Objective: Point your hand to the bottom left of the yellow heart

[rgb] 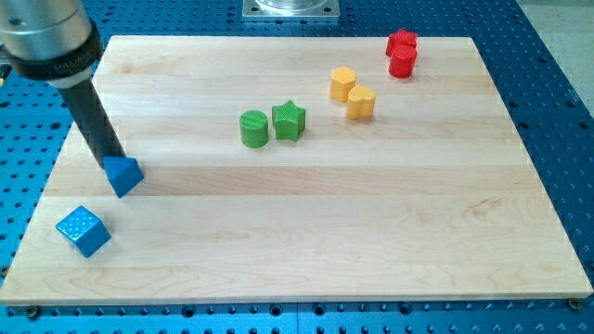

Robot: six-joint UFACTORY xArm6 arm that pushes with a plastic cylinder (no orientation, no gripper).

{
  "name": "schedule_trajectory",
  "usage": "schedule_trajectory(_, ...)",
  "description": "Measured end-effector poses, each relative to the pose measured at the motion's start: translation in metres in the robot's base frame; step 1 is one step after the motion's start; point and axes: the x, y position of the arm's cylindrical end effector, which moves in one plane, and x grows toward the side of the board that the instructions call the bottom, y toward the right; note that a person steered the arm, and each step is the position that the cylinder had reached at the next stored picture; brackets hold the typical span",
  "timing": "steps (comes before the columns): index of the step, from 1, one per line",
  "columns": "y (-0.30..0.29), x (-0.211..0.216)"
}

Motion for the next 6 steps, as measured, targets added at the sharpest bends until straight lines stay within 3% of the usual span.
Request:
schedule_trajectory(1,0.046,0.004)
schedule_trajectory(3,0.024,0.038)
schedule_trajectory(6,0.250,-0.025)
